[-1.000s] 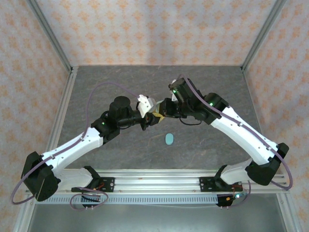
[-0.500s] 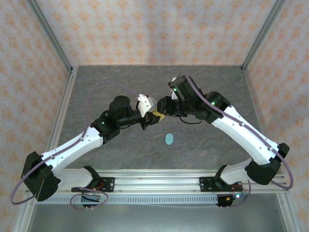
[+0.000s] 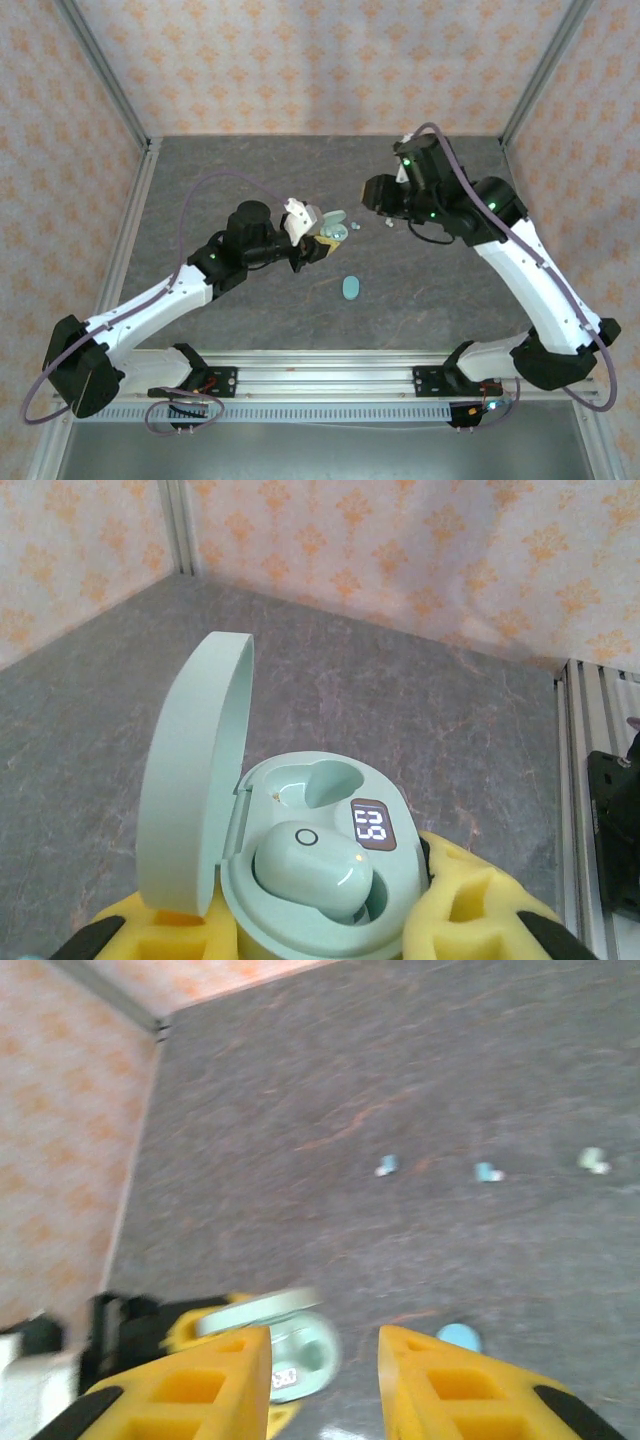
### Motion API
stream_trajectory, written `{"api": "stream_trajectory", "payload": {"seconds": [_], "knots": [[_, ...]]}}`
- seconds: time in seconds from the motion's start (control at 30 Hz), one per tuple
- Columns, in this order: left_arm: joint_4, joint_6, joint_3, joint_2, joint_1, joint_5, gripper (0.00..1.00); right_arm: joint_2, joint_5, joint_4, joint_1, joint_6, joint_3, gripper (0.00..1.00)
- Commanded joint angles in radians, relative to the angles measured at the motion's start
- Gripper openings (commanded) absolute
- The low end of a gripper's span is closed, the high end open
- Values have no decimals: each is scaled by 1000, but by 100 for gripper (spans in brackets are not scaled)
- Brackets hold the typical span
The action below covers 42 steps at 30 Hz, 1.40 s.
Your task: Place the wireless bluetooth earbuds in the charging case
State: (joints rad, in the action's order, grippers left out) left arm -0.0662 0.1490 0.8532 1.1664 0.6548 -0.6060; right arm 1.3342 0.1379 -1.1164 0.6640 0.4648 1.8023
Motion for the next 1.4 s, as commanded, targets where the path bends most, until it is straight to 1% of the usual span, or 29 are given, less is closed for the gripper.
{"api": "stream_trajectory", "payload": {"seconds": [0.0,0.1,0.2,0.23,0.3,0.4,0.47,0.53,0.67,0.77,1.07,1.27,1.37], "knots": [[15,-23,-32,-47,5,34,5,44,2,-88,-96,-89,-43,34],[29,-23,-49,-64,5,48,5,128,2,-85,-165,-161,-74,34],[36,-23,-67,-78,5,65,5,231,-69,-78,-191,-213,-78,34],[35,-23,-70,-81,5,69,5,264,-75,-71,-198,-223,-78,34],[31,-25,-80,-83,5,78,5,329,-59,-37,-220,-230,-86,33],[23,-25,-87,-76,4,85,5,423,27,51,-275,-207,-109,29],[22,-26,-88,-64,5,87,5,487,47,107,-302,-189,-117,28],[19,-25,-84,-52,4,89,5,558,20,116,-316,-196,-92,26],[13,-20,-76,-23,4,91,5,721,-35,60,-321,-234,12,24],[10,-17,-67,1,2,92,5,801,-51,41,-321,-253,69,23],[1,-16,-41,64,2,84,5,938,-114,-2,-327,-295,185,24],[3,-13,-32,84,1,82,5,965,-120,-4,-334,-304,196,24],[0,-14,-30,87,1,83,5,964,-113,1,-335,-299,180,26]]}}
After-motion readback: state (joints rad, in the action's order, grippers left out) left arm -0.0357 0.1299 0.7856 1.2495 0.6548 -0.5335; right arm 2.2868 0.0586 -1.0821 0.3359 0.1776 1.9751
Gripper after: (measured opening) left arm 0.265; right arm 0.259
